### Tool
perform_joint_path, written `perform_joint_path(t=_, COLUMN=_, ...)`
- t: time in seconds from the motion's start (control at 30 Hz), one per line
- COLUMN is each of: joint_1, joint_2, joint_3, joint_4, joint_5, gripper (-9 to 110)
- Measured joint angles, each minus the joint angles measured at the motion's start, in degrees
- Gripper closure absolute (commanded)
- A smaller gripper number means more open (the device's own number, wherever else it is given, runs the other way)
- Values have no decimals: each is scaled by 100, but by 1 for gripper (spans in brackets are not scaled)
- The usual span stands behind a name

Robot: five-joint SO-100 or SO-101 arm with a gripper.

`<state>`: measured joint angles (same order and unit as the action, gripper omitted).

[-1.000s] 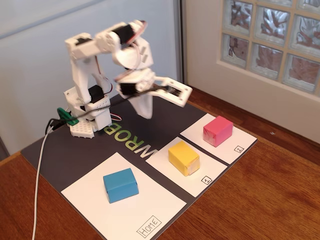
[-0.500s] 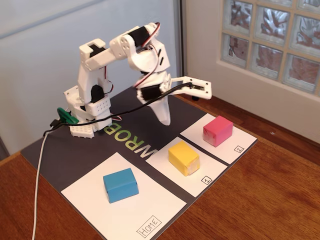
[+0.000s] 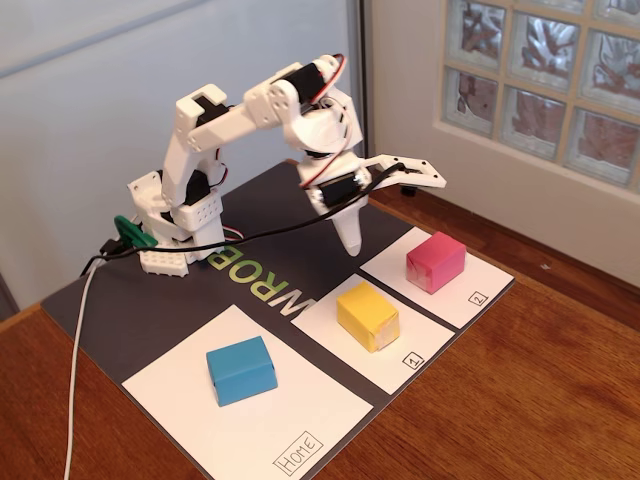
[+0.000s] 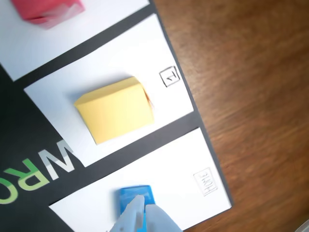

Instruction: Move box red to home

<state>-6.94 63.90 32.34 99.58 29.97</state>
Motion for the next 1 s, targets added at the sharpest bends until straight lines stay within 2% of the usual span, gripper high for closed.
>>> perform_joint_path(t=0.6, joint_1=-940, joint_2=-492, joint_3=-229, joint_4=-413, joint_5=-905, gripper=101)
perform_joint_path(t=1.0, joint_1=-1169, joint_2=-1494, joint_3=-896, joint_4=-589, joint_5=-439, gripper=101)
